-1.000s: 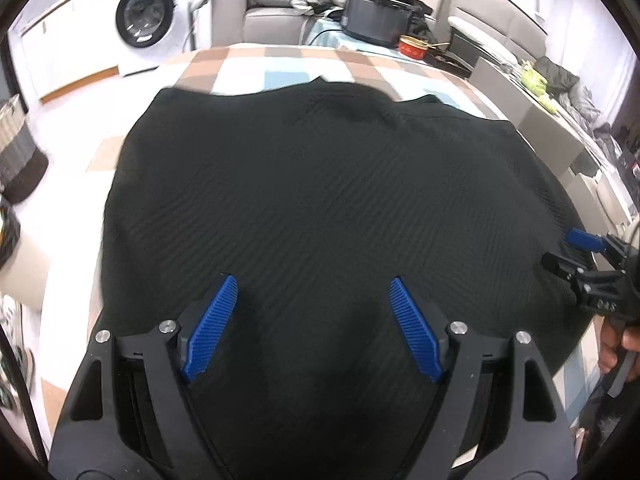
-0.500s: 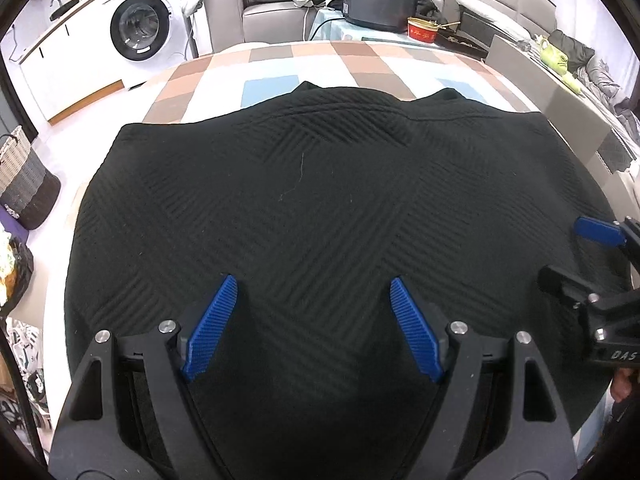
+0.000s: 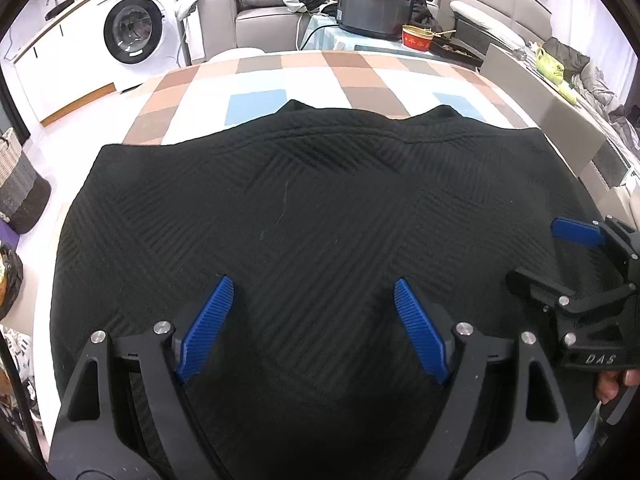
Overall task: Fold small clothes
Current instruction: 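Smooth the spread black sweater flat with both open tools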
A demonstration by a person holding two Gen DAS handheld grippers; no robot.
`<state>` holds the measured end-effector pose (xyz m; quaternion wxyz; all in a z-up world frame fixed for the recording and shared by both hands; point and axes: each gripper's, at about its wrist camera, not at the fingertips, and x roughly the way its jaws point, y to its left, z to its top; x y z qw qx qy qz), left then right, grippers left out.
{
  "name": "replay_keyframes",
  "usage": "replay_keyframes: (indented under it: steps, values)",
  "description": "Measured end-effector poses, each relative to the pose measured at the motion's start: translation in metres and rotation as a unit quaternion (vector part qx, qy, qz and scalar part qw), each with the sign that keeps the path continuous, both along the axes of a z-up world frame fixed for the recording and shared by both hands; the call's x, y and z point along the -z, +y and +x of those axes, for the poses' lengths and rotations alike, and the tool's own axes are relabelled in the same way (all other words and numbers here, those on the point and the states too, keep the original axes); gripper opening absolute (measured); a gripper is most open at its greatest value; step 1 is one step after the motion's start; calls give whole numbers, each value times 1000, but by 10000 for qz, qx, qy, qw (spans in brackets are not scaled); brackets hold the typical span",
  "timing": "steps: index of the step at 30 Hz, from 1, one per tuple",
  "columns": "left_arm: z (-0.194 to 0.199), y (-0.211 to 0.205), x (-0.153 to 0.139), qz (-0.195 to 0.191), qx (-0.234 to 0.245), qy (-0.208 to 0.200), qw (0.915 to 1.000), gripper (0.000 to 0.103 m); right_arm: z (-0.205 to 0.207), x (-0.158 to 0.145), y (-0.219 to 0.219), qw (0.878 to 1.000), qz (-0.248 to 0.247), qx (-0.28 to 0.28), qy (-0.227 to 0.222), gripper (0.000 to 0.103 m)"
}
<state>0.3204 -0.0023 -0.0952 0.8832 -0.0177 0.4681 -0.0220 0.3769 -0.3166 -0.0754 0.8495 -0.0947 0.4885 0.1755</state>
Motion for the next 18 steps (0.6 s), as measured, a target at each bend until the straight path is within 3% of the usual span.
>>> replay_keyframes:
  steps: [13,18]
  values:
    - [30,-1,6,110,23,-31,9999,82,16,5,0,9999,101,3,-13,95]
    - [25,14,7,-8,-10,-76,10000,82,27,7,-28,9984,-14,548,-135,96]
